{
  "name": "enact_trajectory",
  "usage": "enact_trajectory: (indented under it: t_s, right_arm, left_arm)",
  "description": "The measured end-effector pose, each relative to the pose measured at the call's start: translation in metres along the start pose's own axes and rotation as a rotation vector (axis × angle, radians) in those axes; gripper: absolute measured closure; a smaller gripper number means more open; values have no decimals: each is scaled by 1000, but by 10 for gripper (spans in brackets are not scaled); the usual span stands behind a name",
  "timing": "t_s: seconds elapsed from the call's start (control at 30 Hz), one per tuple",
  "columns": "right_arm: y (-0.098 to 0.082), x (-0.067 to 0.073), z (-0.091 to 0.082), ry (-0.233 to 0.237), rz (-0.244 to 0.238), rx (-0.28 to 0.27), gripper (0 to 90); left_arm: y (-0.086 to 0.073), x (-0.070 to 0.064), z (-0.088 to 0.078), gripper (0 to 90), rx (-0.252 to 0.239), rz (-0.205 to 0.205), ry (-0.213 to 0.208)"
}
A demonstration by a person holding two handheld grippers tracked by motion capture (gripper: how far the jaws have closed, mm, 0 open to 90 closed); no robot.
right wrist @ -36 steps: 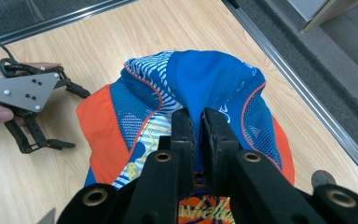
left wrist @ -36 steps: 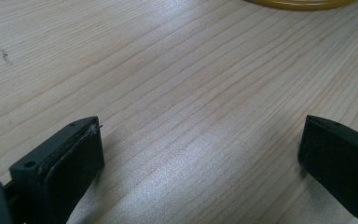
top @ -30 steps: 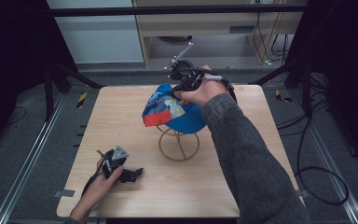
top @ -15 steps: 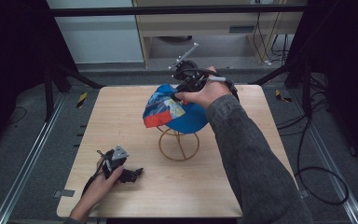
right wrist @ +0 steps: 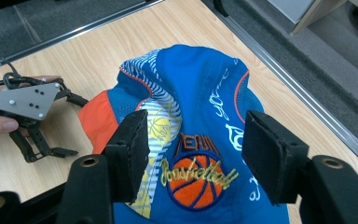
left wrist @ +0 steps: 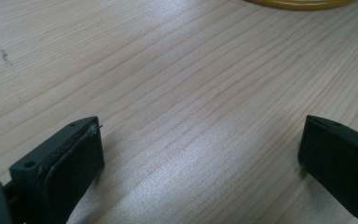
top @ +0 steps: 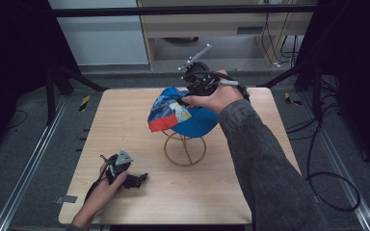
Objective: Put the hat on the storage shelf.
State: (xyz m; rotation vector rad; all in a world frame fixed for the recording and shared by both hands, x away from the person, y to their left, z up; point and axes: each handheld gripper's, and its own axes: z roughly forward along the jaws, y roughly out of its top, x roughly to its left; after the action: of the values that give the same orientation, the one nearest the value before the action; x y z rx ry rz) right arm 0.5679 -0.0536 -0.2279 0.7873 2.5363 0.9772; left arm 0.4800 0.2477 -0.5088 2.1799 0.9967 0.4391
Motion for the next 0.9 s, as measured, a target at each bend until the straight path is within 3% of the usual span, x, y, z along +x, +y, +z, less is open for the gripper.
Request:
enact_trajectory:
  t_s: [0.47, 0.9]
  right_arm:
    - [-10, 0, -13, -4, 31, -53, 348]
    - [-24, -3, -32, -32, 94, -112, 200]
  left_arm:
    - [0, 0, 0, 0, -1, 0, 0]
    - [0, 0, 0, 0, 0, 0, 0]
